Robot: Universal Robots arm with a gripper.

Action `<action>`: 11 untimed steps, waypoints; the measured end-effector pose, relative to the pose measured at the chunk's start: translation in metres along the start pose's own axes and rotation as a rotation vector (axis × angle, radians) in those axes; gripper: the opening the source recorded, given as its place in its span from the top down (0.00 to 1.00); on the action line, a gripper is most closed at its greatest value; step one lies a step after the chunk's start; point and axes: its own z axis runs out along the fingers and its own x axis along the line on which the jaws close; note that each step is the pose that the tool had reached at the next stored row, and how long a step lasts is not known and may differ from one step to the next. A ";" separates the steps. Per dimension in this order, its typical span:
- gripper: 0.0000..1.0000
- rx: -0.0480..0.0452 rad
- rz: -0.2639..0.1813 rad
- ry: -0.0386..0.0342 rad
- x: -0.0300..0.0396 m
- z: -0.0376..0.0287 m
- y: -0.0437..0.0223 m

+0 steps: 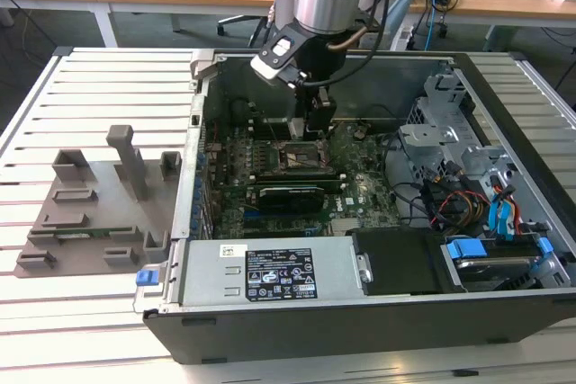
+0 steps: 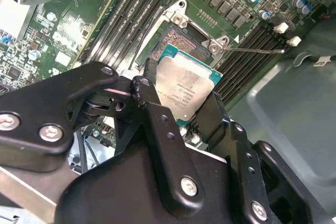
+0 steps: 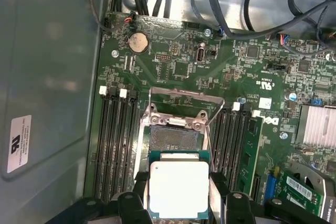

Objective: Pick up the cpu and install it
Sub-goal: 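Place the cpu into insertion slot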

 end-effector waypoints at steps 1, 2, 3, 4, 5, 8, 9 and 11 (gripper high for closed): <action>0.45 0.0001 0.005 0.0001 0.0000 0.0000 0.0000; 0.45 0.0001 0.009 0.0003 0.0000 0.0000 0.0000; 0.45 0.0002 0.016 0.0006 0.0000 0.0000 0.0000; 0.45 0.0002 0.024 0.0008 0.0000 0.0000 0.0000; 0.45 0.0003 0.031 0.0011 0.0000 0.0001 0.0000; 0.45 0.0005 0.043 0.0016 0.0000 0.0001 0.0000; 0.45 0.0005 0.048 0.0018 0.0000 0.0001 0.0000; 0.45 0.0006 0.057 0.0021 0.0000 0.0001 0.0000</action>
